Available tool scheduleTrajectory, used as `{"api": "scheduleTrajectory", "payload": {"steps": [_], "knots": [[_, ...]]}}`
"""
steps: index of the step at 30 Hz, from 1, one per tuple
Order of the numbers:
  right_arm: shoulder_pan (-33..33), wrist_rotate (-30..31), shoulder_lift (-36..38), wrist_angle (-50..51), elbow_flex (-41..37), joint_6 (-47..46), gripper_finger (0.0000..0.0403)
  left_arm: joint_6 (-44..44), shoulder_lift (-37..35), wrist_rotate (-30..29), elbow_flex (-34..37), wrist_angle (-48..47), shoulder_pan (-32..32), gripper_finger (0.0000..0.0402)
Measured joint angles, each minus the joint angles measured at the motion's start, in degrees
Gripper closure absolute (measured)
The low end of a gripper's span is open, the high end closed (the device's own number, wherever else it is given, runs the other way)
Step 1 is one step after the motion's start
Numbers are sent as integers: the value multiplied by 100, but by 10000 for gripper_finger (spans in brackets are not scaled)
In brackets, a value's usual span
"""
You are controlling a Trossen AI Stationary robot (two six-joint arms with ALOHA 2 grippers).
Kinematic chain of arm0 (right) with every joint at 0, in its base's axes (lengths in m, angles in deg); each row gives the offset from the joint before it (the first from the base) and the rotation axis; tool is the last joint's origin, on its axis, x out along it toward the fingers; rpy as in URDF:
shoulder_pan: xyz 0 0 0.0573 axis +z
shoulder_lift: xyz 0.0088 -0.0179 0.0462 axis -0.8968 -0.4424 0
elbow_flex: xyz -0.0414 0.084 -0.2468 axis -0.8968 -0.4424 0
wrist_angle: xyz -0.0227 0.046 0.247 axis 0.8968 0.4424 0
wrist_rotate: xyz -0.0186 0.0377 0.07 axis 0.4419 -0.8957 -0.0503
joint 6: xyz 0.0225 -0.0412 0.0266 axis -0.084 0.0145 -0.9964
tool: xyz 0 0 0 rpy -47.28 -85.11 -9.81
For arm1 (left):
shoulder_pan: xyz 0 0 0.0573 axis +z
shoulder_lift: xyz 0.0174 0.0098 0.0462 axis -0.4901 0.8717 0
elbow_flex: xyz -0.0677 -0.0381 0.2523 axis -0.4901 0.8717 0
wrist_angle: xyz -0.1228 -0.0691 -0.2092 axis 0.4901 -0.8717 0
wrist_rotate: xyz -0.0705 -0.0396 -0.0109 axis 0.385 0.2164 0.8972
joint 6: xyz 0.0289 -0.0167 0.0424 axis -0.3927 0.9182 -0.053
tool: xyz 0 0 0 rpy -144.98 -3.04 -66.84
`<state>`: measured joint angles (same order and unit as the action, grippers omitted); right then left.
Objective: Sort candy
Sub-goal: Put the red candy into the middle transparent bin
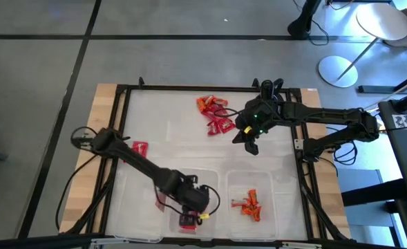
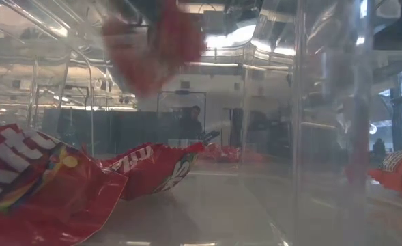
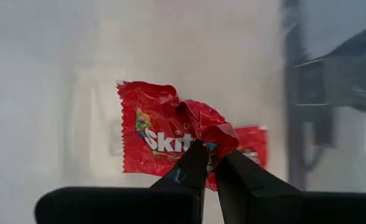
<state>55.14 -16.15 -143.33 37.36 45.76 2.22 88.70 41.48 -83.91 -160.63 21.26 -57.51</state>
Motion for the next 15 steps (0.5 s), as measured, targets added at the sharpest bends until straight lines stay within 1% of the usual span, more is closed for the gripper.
{"api": "scheduleTrajectory", "payload": {"steps": [2, 5, 9, 11, 13, 15], "knots": [[-2, 35, 0, 24, 0, -42, 400, 220, 227, 4, 2, -33, 2, 382], [-2, 252, 0, 99, 0, -55, 400, 413, 437, 6, 4, -26, 2, 382], [-2, 264, 0, 103, 0, -153, 400, 851, 612, 13, 2, -13, 4, 382], [-2, 263, 0, 108, 0, -155, 400, 927, 685, 38, 2, -20, 4, 381], [-2, 263, 0, 108, 0, -158, 400, 945, 729, 137, 2, -7, 4, 371], [-2, 264, 0, 108, 0, -158, 400, 972, 739, 220, 2, -7, 4, 349]]}}
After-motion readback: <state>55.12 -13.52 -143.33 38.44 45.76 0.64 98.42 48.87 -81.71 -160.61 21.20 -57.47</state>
